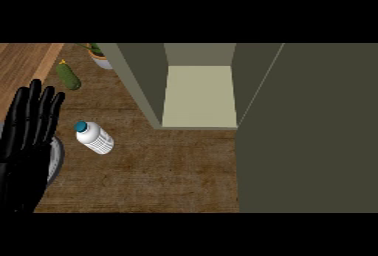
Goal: Pick up the bottled water, place it into the cabinet and close the cabinet
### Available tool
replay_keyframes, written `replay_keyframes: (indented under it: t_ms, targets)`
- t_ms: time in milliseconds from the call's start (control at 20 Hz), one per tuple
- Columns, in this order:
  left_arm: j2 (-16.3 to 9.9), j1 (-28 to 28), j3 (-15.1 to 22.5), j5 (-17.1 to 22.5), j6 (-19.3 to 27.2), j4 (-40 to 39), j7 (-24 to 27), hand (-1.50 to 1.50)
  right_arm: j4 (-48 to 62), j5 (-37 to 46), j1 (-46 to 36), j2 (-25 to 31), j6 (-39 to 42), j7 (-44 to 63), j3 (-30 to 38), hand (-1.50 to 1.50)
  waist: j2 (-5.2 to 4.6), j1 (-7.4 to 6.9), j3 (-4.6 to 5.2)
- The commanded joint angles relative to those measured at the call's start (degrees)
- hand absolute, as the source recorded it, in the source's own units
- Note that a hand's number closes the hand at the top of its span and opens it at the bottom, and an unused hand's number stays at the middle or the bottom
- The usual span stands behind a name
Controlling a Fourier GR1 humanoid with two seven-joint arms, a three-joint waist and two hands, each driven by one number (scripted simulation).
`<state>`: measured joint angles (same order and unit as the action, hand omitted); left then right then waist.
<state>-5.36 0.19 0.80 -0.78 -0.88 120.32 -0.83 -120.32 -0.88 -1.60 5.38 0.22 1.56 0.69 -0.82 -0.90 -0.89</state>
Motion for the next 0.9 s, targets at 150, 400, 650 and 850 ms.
replay_keyframes:
  t_ms: [150,400,650,850]
  targets:
    - [-1.35,-4.41,-3.58,1.25,-0.99,-3.58,0.62,-1.5,-4.48,0.59,6.99,1.12,4.04,-3.7,-0.83,-1.5,0.85,1.15,0.89]
    - [5.17,1.25,-3.89,12.41,7.2,-9.79,-10.27,-1.5,-3.35,-13.15,14.31,-4.83,5.68,5.11,-5.74,-1.5,0.67,1.39,0.89]
    - [5.3,4.73,1.11,12.98,12.48,-3.89,-14.87,-1.5,-4.1,-17.66,16.71,-3.43,7.57,6.6,-4.63,-1.5,0.93,0.87,0.85]
    - [5.32,9.22,-1.42,14.75,7.58,-4.02,-10.64,-1.5,-13.18,-16.53,25.7,-4.36,7.32,8.78,-8.8,-1.5,0.95,1.11,0.9]
